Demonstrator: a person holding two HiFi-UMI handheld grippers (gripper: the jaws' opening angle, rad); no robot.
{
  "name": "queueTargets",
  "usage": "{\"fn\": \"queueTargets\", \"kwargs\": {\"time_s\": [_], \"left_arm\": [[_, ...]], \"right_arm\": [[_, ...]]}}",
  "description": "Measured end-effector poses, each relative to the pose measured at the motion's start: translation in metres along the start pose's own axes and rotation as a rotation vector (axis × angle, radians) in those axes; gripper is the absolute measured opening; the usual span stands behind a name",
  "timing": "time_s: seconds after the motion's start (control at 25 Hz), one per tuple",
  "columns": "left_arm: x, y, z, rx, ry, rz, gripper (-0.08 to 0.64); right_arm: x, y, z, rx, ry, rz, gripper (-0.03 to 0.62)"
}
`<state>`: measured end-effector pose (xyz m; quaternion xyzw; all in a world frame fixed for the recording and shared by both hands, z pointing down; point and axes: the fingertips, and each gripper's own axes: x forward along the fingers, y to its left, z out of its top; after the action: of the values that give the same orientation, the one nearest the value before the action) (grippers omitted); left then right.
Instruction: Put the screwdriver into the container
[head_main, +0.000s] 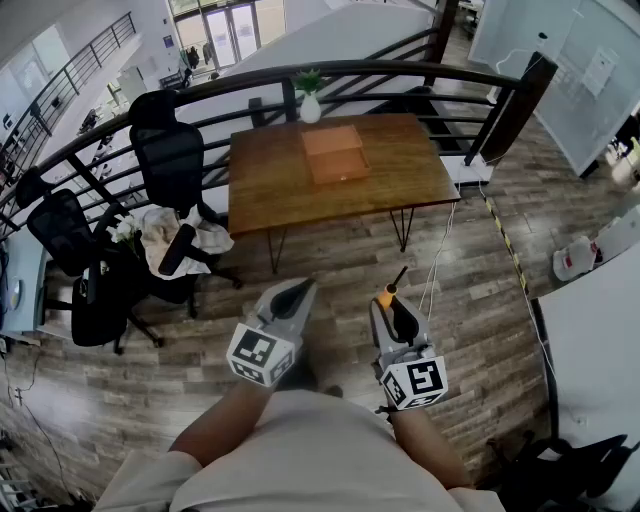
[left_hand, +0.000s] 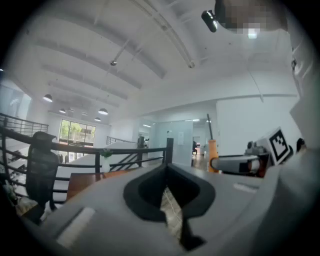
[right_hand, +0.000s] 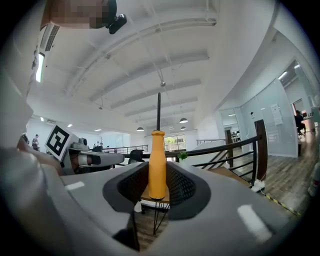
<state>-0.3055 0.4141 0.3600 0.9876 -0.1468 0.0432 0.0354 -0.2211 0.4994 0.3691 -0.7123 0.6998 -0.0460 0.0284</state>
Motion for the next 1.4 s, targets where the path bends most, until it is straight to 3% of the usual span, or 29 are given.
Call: {"fn": "queueTargets", "kwargs": {"time_s": [0.56,1.08,1.4], "left_arm": [[0.024,0.047,0.002,-0.019,-0.009,-0.030,0.003],[0.059,0.170,0.038,-0.001,-0.029,-0.097,0.003],[0.066,0.215,0.031,-0.026,-0.009,-0.126,0.003]], "right_arm": [[0.051,0.000,-0.002,0.001,0.015,0.012,0.117],[0.192,0.013,0.023,-0.015,0.003,-0.004,0.117],[0.241,0.026,0.022,-0.017,0.016,-0.011,0.117]]}}
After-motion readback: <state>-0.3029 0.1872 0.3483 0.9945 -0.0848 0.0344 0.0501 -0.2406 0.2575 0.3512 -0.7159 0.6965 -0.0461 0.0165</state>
